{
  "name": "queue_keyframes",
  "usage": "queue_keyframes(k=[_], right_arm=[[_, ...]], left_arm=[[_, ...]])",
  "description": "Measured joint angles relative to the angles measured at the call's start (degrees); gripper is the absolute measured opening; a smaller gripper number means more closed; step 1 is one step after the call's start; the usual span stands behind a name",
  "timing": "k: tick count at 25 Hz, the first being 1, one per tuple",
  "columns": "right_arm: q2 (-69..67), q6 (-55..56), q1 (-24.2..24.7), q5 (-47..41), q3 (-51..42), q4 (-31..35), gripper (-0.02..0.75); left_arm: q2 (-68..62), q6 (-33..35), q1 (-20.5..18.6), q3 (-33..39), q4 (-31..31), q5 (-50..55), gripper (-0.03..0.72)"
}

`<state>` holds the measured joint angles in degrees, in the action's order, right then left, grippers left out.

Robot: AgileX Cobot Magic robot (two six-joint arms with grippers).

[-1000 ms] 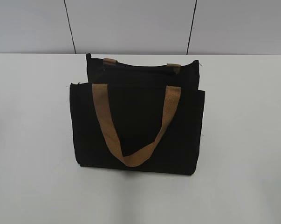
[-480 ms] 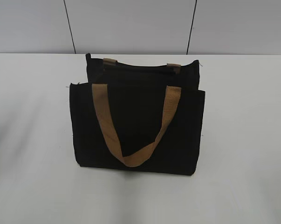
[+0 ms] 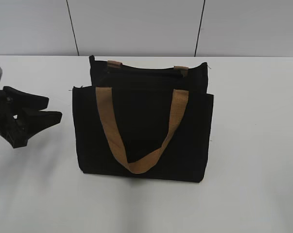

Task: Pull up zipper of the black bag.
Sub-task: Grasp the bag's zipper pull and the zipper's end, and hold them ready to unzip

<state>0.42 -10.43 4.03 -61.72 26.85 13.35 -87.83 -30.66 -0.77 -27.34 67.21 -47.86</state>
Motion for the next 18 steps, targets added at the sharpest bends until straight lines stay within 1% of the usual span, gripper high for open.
queue_keyframes(k=[3,6,8,13,18], right_arm=[[0.0,0.0,0.0,0.0,0.0,0.0,0.575],[0.0,0.0,0.0,0.0,0.0,0.0,0.575],[0.0,0.0,0.0,0.0,0.0,0.0,0.575],[0.0,0.0,0.0,0.0,0.0,0.0,0.575],[0.0,0.0,0.0,0.0,0.0,0.0,0.575]], left_arm=[[-5.63,-0.17,0.0,-2.95,3.73,-1.37,0.432],[-10.44,-0.17,0.0,-6.77,10.17,-3.27,0.405],[-13.58,-0.17,0.0,-9.45,13.35,-5.18,0.386],[-19.52,-0.17,0.23,-14.33,14.76,-10.22,0.369],[-23.46,-0.17,2.05,-17.86,14.88,-13.61,0.366]])
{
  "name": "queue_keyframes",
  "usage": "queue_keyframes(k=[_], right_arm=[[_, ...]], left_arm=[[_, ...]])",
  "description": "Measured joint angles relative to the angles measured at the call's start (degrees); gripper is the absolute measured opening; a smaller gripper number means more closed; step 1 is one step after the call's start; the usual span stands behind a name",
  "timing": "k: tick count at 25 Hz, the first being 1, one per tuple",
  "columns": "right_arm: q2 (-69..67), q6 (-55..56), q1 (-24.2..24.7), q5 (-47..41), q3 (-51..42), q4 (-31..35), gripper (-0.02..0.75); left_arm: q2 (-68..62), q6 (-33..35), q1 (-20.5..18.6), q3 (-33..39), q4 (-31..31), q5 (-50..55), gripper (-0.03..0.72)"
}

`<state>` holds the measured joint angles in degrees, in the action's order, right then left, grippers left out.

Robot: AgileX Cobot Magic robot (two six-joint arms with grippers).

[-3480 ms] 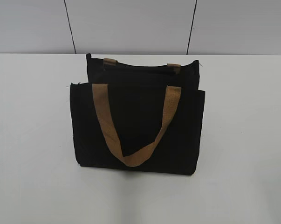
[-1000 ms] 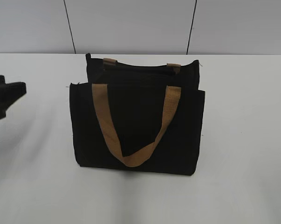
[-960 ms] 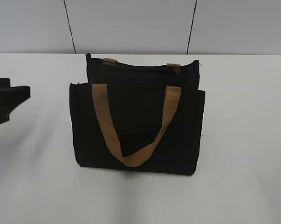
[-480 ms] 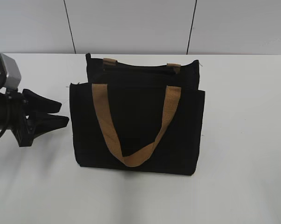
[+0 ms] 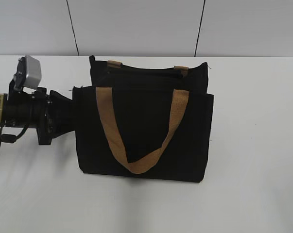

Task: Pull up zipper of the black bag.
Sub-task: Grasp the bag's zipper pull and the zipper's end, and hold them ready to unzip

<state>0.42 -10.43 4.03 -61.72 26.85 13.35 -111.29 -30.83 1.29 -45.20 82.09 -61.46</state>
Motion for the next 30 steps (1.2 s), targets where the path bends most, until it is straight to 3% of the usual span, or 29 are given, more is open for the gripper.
queue_keyframes(k=[11,13,16,18,24,30], right_arm=[[0.0,0.0,0.0,0.0,0.0,0.0,0.575],[0.0,0.0,0.0,0.05,0.0,0.0,0.575],[0.0,0.0,0.0,0.05,0.0,0.0,0.575],[0.0,0.0,0.0,0.05,0.0,0.0,0.575],[0.0,0.0,0.0,0.05,0.0,0.0,0.575],[0.0,0.0,0.0,0.05,0.0,0.0,0.575]], left_arm=[[-7.46,0.44,4.73,-5.19,-2.75,-0.43,0.349],[-7.81,0.92,4.94,-5.31,-4.05,-0.51,0.3],[-7.88,1.36,4.99,-5.37,-4.9,-0.51,0.099],[-7.88,1.48,4.99,-5.37,-4.71,-0.51,0.026],[-3.56,1.48,4.99,-4.74,-4.29,0.68,0.021],[7.24,1.48,4.99,-1.54,-5.05,11.76,0.021]])
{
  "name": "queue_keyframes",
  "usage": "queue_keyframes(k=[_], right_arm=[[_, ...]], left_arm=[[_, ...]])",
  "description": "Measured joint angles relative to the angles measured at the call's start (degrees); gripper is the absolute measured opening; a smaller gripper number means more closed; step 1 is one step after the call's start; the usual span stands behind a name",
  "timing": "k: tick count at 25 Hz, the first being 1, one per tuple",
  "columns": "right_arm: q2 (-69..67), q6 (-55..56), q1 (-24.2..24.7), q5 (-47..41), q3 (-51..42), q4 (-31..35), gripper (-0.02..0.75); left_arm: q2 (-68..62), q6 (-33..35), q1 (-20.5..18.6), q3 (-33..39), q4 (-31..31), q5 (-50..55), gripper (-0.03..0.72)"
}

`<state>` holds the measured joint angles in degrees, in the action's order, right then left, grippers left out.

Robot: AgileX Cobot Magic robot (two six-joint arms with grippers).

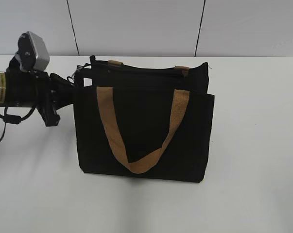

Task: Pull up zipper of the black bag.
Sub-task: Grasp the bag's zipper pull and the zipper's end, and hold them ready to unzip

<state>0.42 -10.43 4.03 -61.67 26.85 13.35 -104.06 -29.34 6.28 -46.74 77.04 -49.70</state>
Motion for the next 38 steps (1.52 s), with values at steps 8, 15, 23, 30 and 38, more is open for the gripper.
queue_keyframes(k=[8,15,23,30,38], right_arm=[[0.0,0.0,0.0,0.0,0.0,0.0,0.575],[0.0,0.0,0.0,0.0,0.0,0.0,0.575],[0.0,0.0,-0.48,0.34,0.0,0.35,0.575],[-6.7,0.0,-1.48,5.7,3.76,5.78,0.575],[-29.53,-9.79,-1.53,9.8,11.82,12.17,0.573]], left_arm=[[13.25,-7.15,-0.05,3.06,0.71,9.21,0.02],[19.09,-14.41,0.0,3.06,1.76,11.33,0.02],[20.46,-17.79,0.19,2.98,1.87,12.2,0.02],[20.46,-19.93,1.86,-0.46,1.93,12.37,0.019],[20.41,-22.37,1.87,-0.53,1.93,13.33,0.019]])
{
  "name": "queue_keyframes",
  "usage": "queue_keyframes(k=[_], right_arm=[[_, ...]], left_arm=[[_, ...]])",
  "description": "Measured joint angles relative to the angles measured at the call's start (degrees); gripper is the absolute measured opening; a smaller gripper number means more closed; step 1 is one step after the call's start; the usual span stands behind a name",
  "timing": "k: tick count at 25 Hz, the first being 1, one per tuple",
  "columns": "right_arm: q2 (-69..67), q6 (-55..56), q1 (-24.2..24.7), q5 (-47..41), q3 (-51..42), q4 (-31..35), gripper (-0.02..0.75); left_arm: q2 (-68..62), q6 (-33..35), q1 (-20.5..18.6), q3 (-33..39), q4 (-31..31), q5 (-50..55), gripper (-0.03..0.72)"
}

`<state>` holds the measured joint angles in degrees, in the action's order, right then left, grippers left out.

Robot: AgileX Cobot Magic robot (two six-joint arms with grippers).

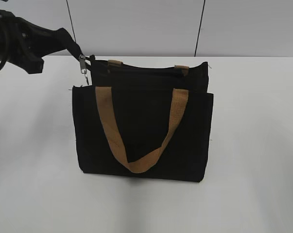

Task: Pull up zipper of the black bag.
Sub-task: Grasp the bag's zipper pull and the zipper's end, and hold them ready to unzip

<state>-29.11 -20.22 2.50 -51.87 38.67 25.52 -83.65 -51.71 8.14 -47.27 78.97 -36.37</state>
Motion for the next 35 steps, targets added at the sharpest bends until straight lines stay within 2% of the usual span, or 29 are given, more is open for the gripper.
queue_keyframes(k=[4,7,11,16,18,21,24,27,35], right_arm=[[-11.98,-3.68,-1.39,0.0,8.32,0.32,0.549],[-22.11,-3.85,-5.87,0.13,14.28,-0.05,0.543],[-31.35,2.77,-16.93,0.43,21.01,-5.88,0.543],[-42.85,17.47,-33.71,3.64,27.45,-19.58,0.541],[-46.85,20.62,-39.3,7.58,29.51,-21.1,0.521],[-52.55,22.01,-44.83,14.96,31.52,-20.37,0.435],[-57.8,22.28,-47.3,20.84,33.12,-17.35,0.337],[-61.92,22.29,-47.67,23.02,35.13,-14.28,0.282],[-69.5,22.43,-47.67,23.97,39.17,-11.49,0.265]], left_arm=[[0.0,-0.38,0.0,0.0,0.0,-0.52,0.019],[0.0,-0.45,0.0,0.0,0.05,-0.66,0.019],[0.0,-0.57,0.0,0.0,0.05,-0.72,0.019],[0.0,-0.61,0.0,0.0,0.07,-0.95,0.019],[0.0,-0.61,0.0,0.0,0.07,-1.02,0.019],[0.0,-0.61,0.0,-0.04,-0.2,-1.02,0.019],[0.0,-0.61,0.0,-0.27,-1.18,-1.02,0.019],[0.0,-0.61,0.0,-0.32,-1.56,-1.21,0.019],[0.0,-0.61,0.0,-0.39,-1.76,-2.45,0.019]])
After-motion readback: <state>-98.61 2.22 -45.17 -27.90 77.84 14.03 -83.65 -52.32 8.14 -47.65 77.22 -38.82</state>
